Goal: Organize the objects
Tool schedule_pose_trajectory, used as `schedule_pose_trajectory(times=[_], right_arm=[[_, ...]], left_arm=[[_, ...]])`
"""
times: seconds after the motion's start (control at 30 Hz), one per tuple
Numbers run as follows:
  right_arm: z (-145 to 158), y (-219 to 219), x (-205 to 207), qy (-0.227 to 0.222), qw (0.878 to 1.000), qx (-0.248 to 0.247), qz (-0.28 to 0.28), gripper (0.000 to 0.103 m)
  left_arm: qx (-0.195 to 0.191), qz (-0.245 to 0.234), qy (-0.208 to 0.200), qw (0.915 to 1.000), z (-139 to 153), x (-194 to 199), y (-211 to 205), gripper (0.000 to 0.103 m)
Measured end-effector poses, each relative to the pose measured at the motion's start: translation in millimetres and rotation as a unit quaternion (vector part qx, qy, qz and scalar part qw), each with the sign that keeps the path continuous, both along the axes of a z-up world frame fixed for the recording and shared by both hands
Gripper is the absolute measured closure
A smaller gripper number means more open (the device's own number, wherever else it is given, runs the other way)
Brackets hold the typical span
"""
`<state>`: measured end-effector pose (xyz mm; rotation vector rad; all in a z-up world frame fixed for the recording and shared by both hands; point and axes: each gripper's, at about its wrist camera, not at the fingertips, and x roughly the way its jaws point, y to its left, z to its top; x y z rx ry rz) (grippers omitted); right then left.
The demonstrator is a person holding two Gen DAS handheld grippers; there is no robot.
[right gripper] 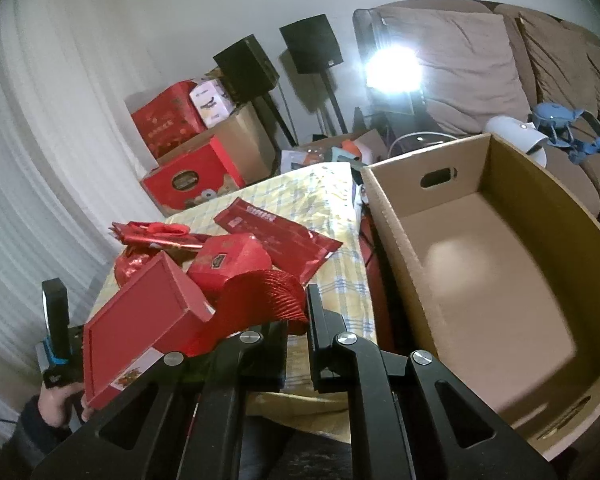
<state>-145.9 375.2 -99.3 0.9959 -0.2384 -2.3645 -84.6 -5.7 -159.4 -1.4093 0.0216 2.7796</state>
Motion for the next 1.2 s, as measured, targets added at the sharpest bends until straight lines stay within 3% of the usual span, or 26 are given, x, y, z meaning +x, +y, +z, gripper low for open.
schedule_pose_trajectory(times=[0.13,0.23,0.3,0.37,0.43,0.6,0.67,0.73,0.77,0.83,0.93,1.0,1.2], right_arm=[[-1,-3,0,-0.003,1.0,0.001,0.003,0.094],[-3,-3,1,-0.005,1.0,0.001,0.004,0.094],[-5,-4,0,-0.008,1.0,0.001,0.006,0.094],[-5,-5,1,-0.008,1.0,0.001,0.007,0.094],[-6,-6,1,-0.009,1.0,0.002,0.009,0.094],[-9,-8,-1,-0.014,1.0,0.003,0.012,0.094],[-10,-7,0,-0.015,1.0,0.003,0.012,0.094],[-11,-6,-2,-0.016,1.0,0.004,0.012,0.094],[-12,-6,-2,-0.017,1.0,0.005,0.012,0.094],[-14,-4,-5,-0.024,1.0,0.004,0.008,0.094],[-13,-1,-4,-0.022,1.0,0.004,0.007,0.094],[-13,0,-4,-0.021,1.0,0.006,0.009,0.094],[-12,6,-4,-0.02,1.0,0.006,0.0,0.094]], left_arm=[[0.059,-0.004,-0.014,0.9982,-3,-4,-14,0.102],[0.159,-0.02,-0.04,0.9862,-4,-6,-25,0.101],[0.192,-0.007,-0.046,0.9803,-6,-8,-32,0.101],[0.181,0.011,-0.049,0.9822,-6,-13,-35,0.096],[0.168,0.022,-0.054,0.984,-7,-19,-36,0.078],[0.122,0.026,-0.051,0.9909,-5,-30,-23,0.054],[0.12,0.026,-0.039,0.9916,-3,-30,-18,0.051],[0.093,0.018,-0.042,0.9946,-6,-35,-7,0.054],[0.06,0.008,-0.043,0.9972,-9,-38,5,0.06],[0.014,0.006,-0.034,0.9993,-8,-36,22,0.102],[0.044,0.013,-0.036,0.9983,-6,-37,21,0.102],[0.03,0.023,-0.019,0.9991,-2,-33,19,0.102],[0.061,0.056,0.042,0.9957,33,-13,-12,0.102]])
